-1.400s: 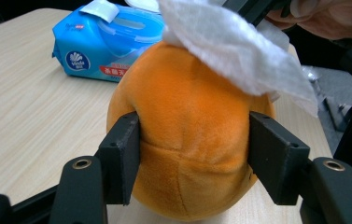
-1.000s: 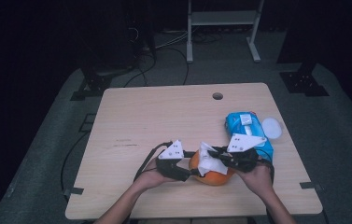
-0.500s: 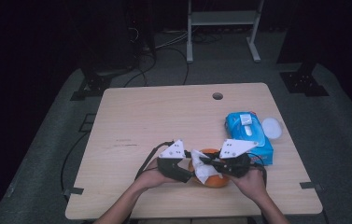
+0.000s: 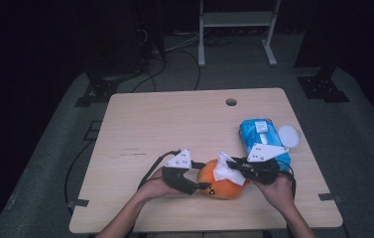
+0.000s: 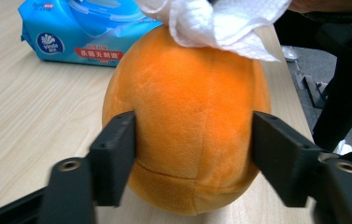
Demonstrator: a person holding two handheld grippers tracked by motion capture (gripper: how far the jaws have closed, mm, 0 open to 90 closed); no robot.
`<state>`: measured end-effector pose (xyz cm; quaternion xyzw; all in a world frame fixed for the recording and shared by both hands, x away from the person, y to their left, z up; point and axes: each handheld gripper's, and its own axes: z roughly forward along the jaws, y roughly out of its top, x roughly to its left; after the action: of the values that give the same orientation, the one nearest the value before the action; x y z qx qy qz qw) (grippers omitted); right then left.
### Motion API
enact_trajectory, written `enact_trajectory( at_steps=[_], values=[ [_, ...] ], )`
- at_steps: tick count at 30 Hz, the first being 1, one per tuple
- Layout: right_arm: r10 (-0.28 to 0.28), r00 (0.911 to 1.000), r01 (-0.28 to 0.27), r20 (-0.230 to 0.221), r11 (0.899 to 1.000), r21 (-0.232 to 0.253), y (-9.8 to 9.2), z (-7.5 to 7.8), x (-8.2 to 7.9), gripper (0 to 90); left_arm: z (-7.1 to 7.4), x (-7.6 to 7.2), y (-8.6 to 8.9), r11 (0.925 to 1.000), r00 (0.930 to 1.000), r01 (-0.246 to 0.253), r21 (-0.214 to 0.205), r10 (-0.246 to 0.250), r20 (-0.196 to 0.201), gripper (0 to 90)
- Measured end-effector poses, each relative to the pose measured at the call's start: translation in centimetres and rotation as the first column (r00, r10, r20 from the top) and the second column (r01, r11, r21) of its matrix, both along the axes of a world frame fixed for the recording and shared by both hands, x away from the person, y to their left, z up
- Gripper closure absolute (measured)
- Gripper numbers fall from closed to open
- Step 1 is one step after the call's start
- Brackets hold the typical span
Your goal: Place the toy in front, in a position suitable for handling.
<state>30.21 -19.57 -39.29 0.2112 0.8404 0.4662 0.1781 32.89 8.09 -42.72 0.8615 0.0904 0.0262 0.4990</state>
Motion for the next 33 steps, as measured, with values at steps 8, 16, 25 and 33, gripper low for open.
enact_trajectory(
  at_steps=[8,16,25,33],
  values=[
    [0.075,0.9969,-0.075,0.023,0.997,-0.010,2.7,0.3,-1.1,82.5,0.3,-0.5,-0.9,0.9997,0.9999,0.008,-0.024,-0.008,0.015,22.3],
    [0.033,0.9994,-0.033,-0.006,0.999,-0.005,0.9,-0.2,-0.3,82.5,-0.4,0.3,0.6,0.9999,0.9997,0.000,-0.011,0.000,-0.024,28.8],
    [0.028,0.9995,-0.028,-0.012,1.000,0.010,0.5,-0.1,-0.7,82.4,-0.9,0.6,0.8,0.9999,0.9988,-0.003,-0.012,0.002,-0.050,28.0],
    [0.071,0.9970,-0.071,-0.031,0.997,0.018,0.9,-0.2,-0.7,82.3,-0.4,0.9,0.7,0.9999,0.9910,-0.006,-0.009,0.005,-0.133,12.6]
  ],
)
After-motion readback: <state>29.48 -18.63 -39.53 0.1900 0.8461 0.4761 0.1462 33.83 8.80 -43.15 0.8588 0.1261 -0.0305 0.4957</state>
